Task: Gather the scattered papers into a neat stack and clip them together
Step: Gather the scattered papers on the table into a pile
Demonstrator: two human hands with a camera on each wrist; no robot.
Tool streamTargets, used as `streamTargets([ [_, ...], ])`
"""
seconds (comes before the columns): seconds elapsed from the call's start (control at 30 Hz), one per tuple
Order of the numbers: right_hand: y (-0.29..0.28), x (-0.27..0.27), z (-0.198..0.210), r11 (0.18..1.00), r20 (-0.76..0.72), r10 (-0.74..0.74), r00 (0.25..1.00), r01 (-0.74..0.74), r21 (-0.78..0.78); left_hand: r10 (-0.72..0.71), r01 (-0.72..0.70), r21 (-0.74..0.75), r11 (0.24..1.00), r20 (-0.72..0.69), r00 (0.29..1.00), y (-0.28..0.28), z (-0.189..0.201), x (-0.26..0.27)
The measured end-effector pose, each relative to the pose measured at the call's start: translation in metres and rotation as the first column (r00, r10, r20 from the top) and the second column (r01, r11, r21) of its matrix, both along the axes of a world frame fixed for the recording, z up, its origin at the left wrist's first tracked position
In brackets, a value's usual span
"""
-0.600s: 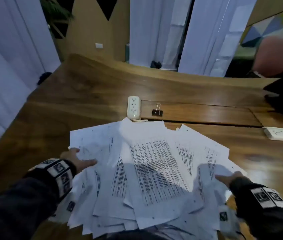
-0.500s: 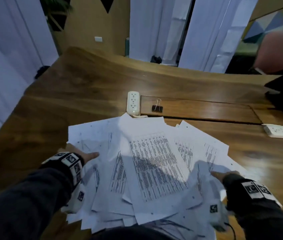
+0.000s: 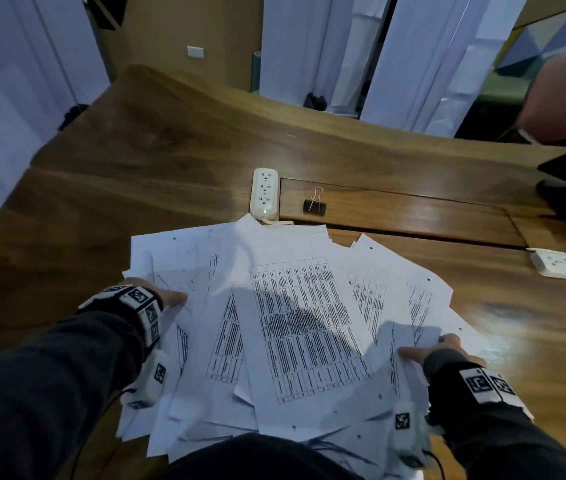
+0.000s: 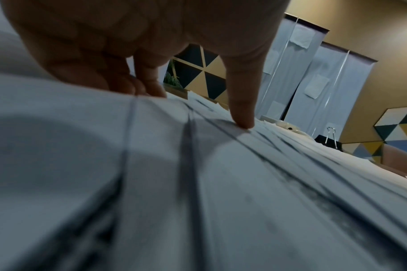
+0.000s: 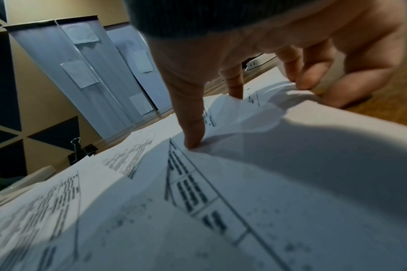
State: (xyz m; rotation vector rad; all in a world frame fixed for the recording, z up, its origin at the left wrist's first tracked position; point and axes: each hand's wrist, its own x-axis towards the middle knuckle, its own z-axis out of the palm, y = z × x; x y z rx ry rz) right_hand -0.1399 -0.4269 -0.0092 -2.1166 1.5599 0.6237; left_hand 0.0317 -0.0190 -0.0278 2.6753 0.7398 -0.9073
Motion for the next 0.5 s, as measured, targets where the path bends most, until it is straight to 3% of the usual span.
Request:
streamTargets([
  [0.13,-0.001,-0.003,-0.001,1.0,0.024,0.013,1.0,-0.013,0.017,-0.068,0.067,0.028,0.997,0.018,0.998,-0.006,0.006,-0.007],
  [0.3,-0.006,-0.014,-0.022,0.999,0.119,-0.05,0.992,0.051,-0.009,-0.036,0.037,-0.01,0.999,0.097,0.995,-0.009,0.006,-0.017],
  [0.4,-0.008,-0.013,-0.032,0.997,0.092,-0.055,0.994,0.059,-0.039,-0.002,0.001,0.014,1.0,0.097,0.995,-0.008,0.009,-0.022],
  [0.5,-0.005,-0.008,-0.028,0.997,0.085,-0.066,0.994,0.068,-0.021,-0.059,0.055,0.053,0.997,0.068,0.996,-0.014,0.011,-0.028],
])
